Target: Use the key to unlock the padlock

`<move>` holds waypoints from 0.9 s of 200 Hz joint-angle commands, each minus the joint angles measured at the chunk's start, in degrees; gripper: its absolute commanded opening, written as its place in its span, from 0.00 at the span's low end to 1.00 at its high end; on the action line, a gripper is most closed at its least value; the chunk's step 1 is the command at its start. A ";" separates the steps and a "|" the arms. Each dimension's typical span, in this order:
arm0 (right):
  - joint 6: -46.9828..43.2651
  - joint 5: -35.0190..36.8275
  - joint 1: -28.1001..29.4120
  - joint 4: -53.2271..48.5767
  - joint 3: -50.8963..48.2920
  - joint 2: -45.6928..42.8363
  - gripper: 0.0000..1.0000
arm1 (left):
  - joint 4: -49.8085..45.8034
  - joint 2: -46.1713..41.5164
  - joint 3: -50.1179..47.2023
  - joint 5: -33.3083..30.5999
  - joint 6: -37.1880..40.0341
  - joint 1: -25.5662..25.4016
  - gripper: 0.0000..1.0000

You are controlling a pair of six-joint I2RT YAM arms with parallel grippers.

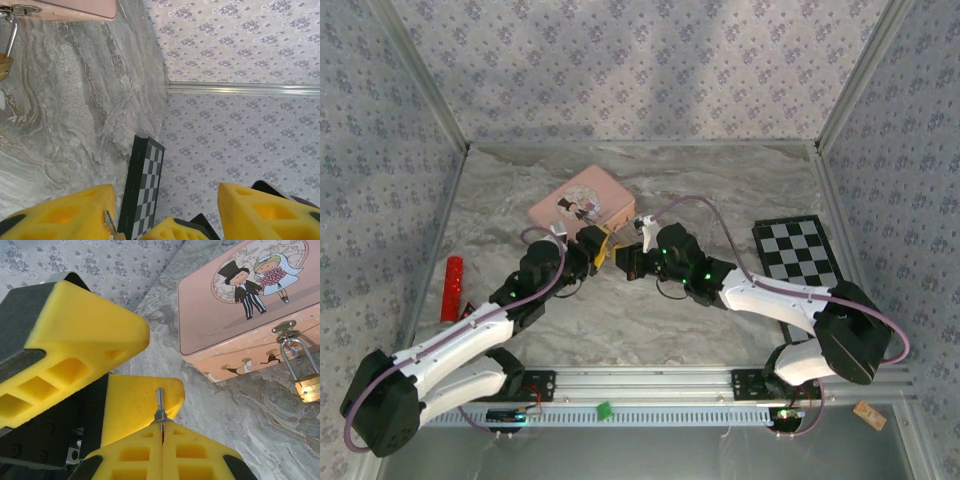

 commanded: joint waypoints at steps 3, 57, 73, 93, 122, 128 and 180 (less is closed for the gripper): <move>-1.65 1.48 0.28 -0.95 0.36 -0.92 0.00 | -0.75 -0.81 0.97 -0.95 0.77 0.38 0.53; -1.98 1.54 0.42 -1.35 0.94 -1.17 0.00 | -1.27 -0.30 1.54 -0.59 1.17 0.46 0.42; -2.04 1.60 0.50 -1.32 1.02 -1.06 0.00 | -1.27 -0.05 1.59 -0.42 1.05 0.51 0.38; -2.13 1.60 0.59 -1.36 1.11 -0.97 0.00 | -1.36 0.06 1.72 -0.24 1.10 0.49 0.33; -2.22 1.76 0.66 -1.49 1.34 -0.91 0.00 | -1.90 0.31 2.12 -0.07 1.22 0.46 0.25; -2.22 1.86 0.71 -1.62 1.36 -0.97 0.00 | -2.05 0.37 2.19 -0.07 1.36 0.51 0.24; -2.22 2.20 0.65 -1.89 1.74 -1.26 0.00 | -3.54 0.32 2.73 -0.07 1.83 0.63 0.05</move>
